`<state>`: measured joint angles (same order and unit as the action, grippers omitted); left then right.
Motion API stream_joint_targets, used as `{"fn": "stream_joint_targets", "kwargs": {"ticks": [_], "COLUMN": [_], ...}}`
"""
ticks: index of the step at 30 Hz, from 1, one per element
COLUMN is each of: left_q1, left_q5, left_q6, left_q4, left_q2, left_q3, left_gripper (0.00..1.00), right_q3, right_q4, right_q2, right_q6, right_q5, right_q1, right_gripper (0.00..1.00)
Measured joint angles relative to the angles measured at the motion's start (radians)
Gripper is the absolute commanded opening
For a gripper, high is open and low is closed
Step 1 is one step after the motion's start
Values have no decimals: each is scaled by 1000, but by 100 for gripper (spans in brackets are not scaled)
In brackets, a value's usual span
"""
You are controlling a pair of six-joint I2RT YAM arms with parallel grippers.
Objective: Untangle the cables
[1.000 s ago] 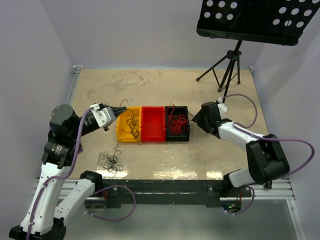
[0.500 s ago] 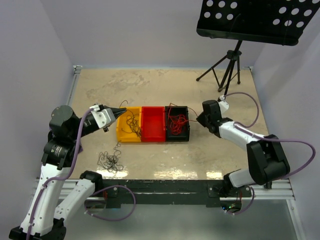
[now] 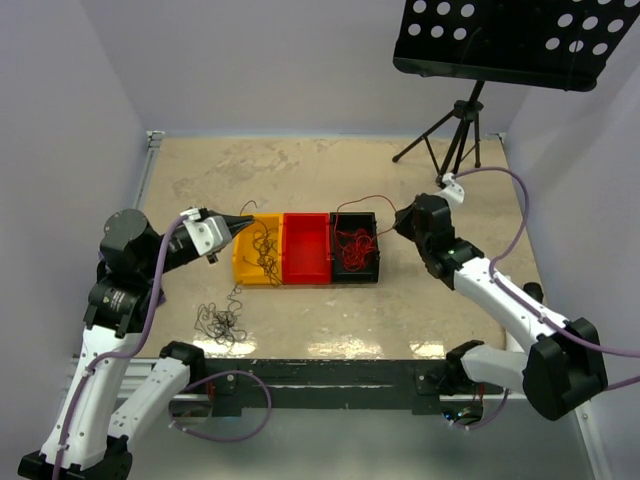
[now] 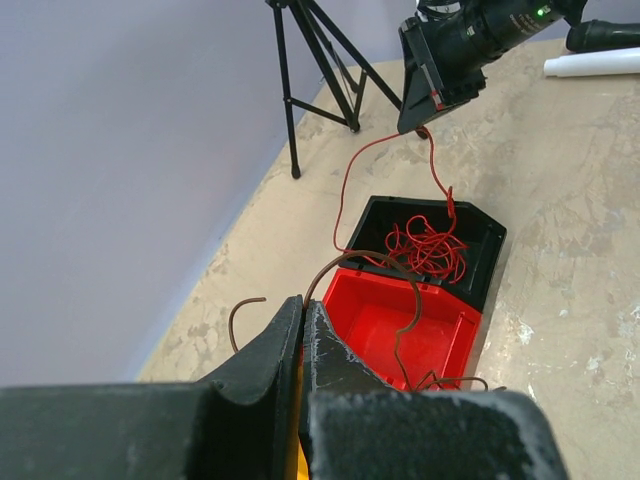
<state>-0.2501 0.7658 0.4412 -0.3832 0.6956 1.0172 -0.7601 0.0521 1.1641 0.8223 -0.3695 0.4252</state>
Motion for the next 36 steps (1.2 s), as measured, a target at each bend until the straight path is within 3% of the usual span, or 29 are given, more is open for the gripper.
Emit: {"fn": "stream_joint_targets", "kwargs": {"ticks": [7, 15, 20, 26, 36], "left_q1": [0, 0, 0, 0, 0], "left_q5": [4, 9, 16, 17, 19], "left_q6": [0, -1, -5, -14, -16], "left_q4": [0, 0, 2, 10, 17], "left_q2": [9, 12, 17, 20, 16], "left_q3": [0, 0, 0, 0, 0], "left_gripper": [0, 0, 0, 0, 0], "right_q3": [-16, -20, -27, -29, -81], "right_q4": [91, 280, 348, 424, 478], "right_q2": [21, -58, -170, -161, 42], "right_q6": [-15, 111, 158, 180, 179], "right_q5": [-114, -243, -269, -264, -268], "right_q1": [183, 337, 350, 362, 365], "right_gripper": [0, 0, 0, 0, 0]}}
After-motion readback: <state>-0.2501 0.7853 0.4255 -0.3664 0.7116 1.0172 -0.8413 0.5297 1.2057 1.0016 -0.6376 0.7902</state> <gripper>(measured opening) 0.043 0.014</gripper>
